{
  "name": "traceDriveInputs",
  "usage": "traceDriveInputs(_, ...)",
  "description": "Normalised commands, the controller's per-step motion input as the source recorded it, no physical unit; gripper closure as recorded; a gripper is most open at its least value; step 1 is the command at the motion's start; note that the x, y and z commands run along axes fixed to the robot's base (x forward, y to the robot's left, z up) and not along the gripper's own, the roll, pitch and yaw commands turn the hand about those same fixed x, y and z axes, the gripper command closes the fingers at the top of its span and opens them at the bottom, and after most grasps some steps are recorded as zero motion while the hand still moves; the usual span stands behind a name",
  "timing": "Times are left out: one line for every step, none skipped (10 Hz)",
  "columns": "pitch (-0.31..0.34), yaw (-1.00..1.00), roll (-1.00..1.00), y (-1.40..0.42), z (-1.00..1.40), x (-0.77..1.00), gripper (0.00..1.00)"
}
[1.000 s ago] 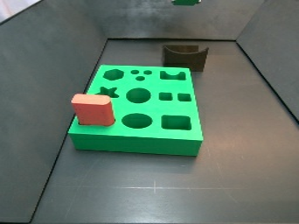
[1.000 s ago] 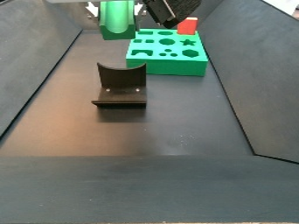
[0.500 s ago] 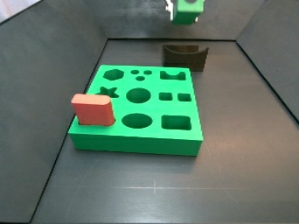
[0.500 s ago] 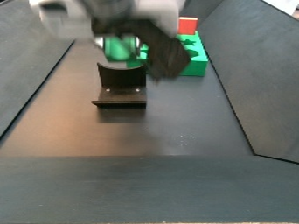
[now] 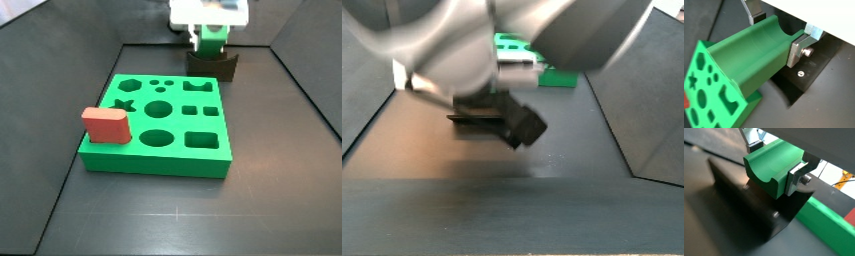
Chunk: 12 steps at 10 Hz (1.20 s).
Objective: Pick up the arch object. Move up. Place the arch object on the fixture. Regrasp the arch object. Move to above the board. Insert the arch object.
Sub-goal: Place the arch object on the fixture, then regrasp the arch object.
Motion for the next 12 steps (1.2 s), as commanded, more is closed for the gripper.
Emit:
traceDriveInputs(0.006,-0.08,-0.17,0.11,-0.96,0.18,1.0)
traceDriveInputs(0.003,-0.07,-0.16,0.1,-0.83,0.15,1.0)
traceDriveInputs(-0.006,-0.07,-0.13,0.07,-0.52,0.11,1.0)
traceDriveInputs(-0.003,-0.05,-0.1,0.06,-0.45,0.08,1.0)
traceDriveInputs(-0.003,-0.05,-0.1,0.05,-0.45,0.07,1.0)
traceDriveInputs(0.0,0.0,0.0,-0.5,-0.17,0.0,1.0)
traceDriveInputs(0.0,0.0,0.0,0.0,0.0,0.0,0.0)
traceDriveInputs(-0.057,0.02,-0.06,0.0,1.0,0.0,0.0)
traceDriveInputs(-0.051,0.03,-0.05,0.0,1.0,-0.01,0.0)
traceDriveInputs(-0.04,0.05,-0.03,0.0,1.0,-0.03,0.0)
traceDriveInputs(-0.035,0.05,-0.01,0.0,1.0,-0.03,0.0)
traceDriveInputs(-0.016,0.06,0.01,-0.01,1.0,-0.04,0.0)
